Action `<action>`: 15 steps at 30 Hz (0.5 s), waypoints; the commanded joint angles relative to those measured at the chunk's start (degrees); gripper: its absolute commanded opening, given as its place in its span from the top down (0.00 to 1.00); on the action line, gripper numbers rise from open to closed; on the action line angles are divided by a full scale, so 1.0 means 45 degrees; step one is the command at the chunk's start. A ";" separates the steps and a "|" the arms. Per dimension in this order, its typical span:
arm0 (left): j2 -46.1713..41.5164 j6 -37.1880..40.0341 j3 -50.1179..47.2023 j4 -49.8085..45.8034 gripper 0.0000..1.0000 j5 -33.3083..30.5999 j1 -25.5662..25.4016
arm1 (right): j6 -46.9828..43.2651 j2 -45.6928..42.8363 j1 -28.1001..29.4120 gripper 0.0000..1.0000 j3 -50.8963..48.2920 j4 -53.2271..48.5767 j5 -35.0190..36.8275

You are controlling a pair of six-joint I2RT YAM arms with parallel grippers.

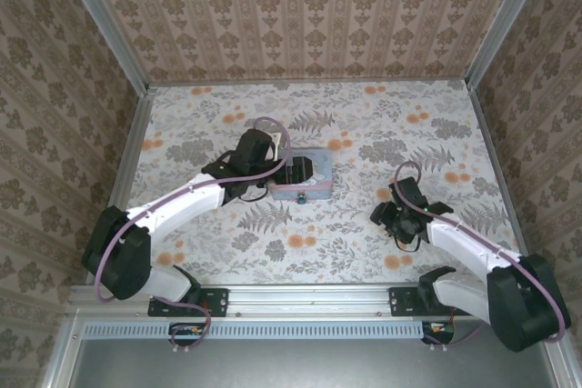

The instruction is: Unlock the padlock with the key

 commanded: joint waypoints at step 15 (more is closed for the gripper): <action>-0.0678 0.0032 -0.0298 0.0098 0.00 -0.0201 -0.0109 | 0.0940 0.2617 0.4006 0.38 0.1909 0.0868 0.0855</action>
